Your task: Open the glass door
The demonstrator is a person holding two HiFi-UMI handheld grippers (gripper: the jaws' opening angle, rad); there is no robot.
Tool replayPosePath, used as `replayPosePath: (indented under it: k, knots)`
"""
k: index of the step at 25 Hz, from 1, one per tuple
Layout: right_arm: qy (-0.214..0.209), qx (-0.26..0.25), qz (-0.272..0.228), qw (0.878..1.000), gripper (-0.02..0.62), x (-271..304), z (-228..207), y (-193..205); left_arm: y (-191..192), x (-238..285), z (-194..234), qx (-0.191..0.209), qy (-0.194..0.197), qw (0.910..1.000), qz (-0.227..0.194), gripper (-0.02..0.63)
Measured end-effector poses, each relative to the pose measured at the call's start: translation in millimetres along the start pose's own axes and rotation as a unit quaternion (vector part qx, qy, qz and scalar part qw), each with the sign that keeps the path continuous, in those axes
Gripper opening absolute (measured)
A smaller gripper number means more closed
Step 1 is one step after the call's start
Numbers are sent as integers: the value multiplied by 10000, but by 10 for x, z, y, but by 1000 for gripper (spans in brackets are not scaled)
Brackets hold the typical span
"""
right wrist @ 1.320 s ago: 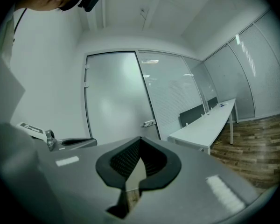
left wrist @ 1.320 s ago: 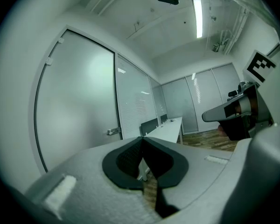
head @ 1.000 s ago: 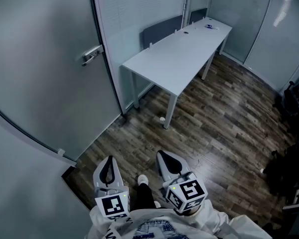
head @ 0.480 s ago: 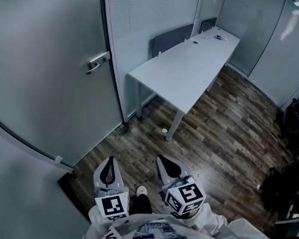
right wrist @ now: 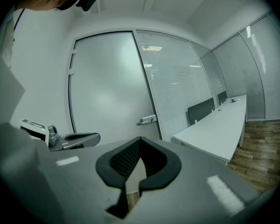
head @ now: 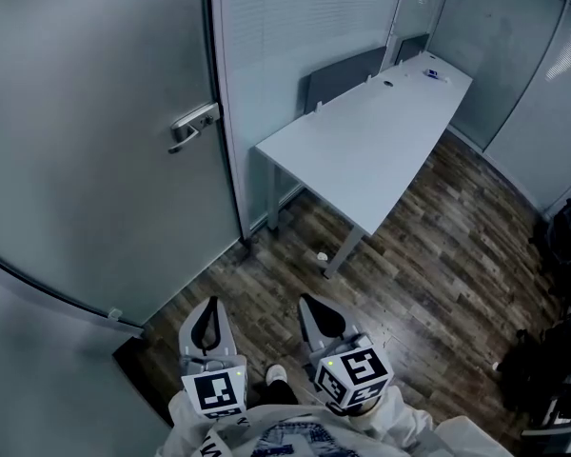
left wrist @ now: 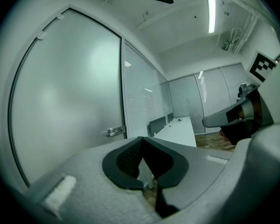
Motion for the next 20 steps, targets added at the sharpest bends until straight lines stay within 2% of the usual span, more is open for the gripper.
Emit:
replayPosePath:
  k: [6,11,20]
  knots:
    - [81,-10,-104,9999,3,344,-105,-151,-25,365,154,103,37,9999,-115,3]
    - [-19,-53,-89,9999,3,550,-184,-287,-133,530,201,65,-20,9999,-83,3]
    - [-676,7,92,9977,3,1256,-448,-330,-38,964,356,128,-675,9976,123,3]
Point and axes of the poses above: the fingertips, and each gripper's own axes: x forward along the fingers, z to its left, y out of its underside, the point moved 5 cm from there along -x, backward along the fingers, and after that the axes turned 1 degree about x, right-handed, at the moved point
